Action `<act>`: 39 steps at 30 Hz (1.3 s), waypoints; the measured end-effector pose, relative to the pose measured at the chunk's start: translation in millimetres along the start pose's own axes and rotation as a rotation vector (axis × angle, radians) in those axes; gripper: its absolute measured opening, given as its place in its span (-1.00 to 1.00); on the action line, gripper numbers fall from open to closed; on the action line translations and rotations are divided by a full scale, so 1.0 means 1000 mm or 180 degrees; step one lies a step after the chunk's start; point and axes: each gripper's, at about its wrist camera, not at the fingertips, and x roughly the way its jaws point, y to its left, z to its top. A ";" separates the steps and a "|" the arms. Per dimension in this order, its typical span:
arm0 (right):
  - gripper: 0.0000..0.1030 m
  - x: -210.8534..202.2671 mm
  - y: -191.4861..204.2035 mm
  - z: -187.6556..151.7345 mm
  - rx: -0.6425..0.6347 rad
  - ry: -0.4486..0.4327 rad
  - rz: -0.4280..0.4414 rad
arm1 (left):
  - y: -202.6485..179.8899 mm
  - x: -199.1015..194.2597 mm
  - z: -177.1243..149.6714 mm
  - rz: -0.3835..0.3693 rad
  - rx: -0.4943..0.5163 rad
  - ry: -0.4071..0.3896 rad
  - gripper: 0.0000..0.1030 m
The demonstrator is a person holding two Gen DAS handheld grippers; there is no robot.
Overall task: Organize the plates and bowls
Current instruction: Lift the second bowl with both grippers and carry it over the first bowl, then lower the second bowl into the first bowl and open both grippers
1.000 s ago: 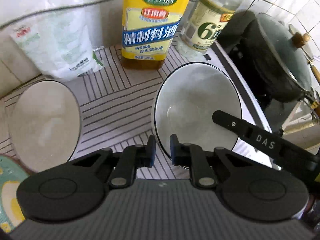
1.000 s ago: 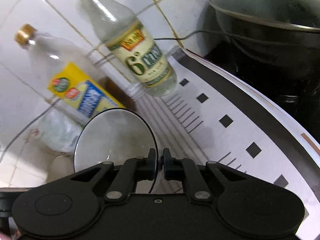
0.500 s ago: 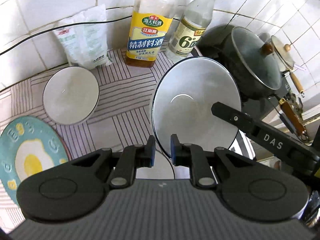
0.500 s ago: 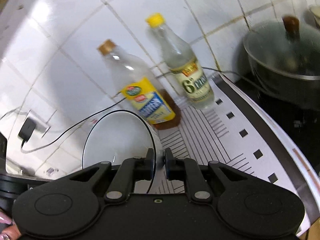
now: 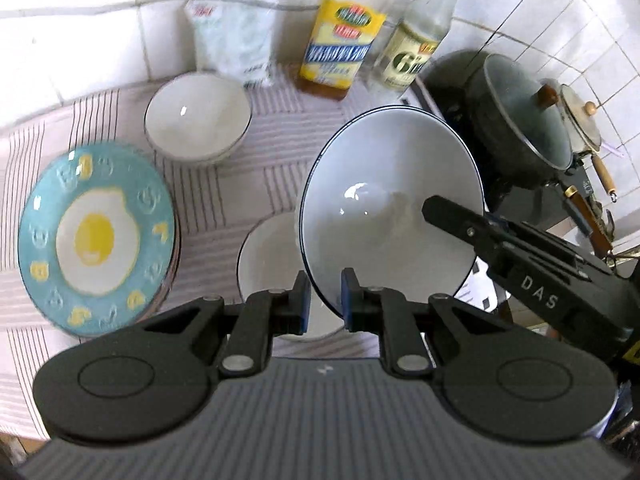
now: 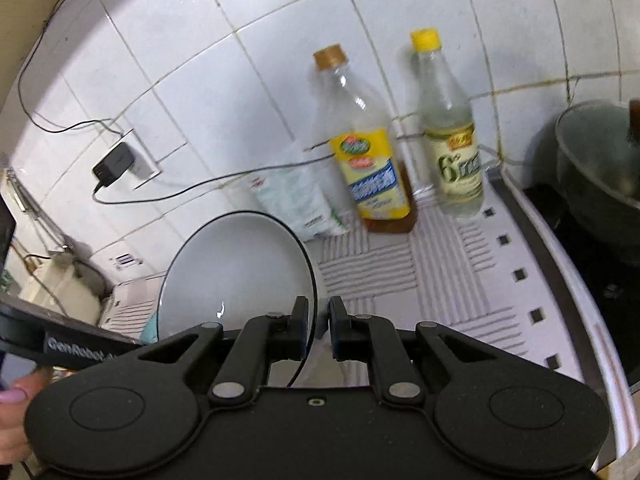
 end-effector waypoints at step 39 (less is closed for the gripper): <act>-0.78 0.069 0.027 -0.055 -0.1169 0.0208 -0.0588 | 0.032 0.073 -0.021 0.0431 -0.0254 0.0358 -0.65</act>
